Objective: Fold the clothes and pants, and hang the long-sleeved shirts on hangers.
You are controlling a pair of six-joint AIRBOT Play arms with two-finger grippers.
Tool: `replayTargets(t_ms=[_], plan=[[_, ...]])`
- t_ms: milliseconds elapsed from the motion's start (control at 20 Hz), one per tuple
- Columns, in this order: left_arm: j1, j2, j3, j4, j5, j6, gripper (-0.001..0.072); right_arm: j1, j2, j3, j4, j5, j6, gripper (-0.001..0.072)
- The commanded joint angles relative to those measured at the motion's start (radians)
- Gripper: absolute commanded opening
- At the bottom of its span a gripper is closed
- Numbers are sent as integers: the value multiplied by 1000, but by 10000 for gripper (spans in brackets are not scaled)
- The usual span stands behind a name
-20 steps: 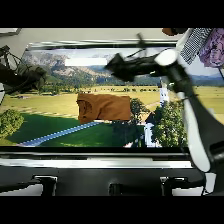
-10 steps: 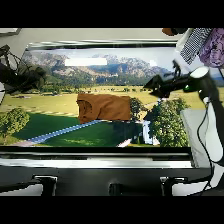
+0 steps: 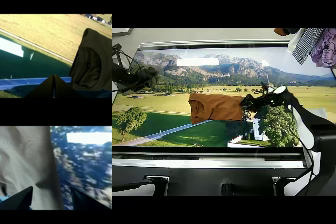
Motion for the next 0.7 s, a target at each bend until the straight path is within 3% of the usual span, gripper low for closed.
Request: replayTargets(t_ms=[0, 150, 200, 250, 400, 650], plan=[[-1, -9, 0, 0, 6, 0, 16, 41, -18, -3, 13, -43, -2, 452], [-1, -17, 0, -1, 6, 0, 17, 42, -17, -3, 47, -31, -3, 238], [-1, -17, 0, -1, 6, 0, 16, 42, -14, -3, 56, -22, -8, 73], [-1, -17, 0, -1, 5, 0, 17, 42, -6, -3, 64, -13, -10, 27], [-1, -17, 0, -1, 2, 0, 16, 15, 42, 42, 59, 9, 13, 25], [-1, -17, 0, -1, -24, 0, 16, -172, 116, 237, -8, 37, 202, 24]])
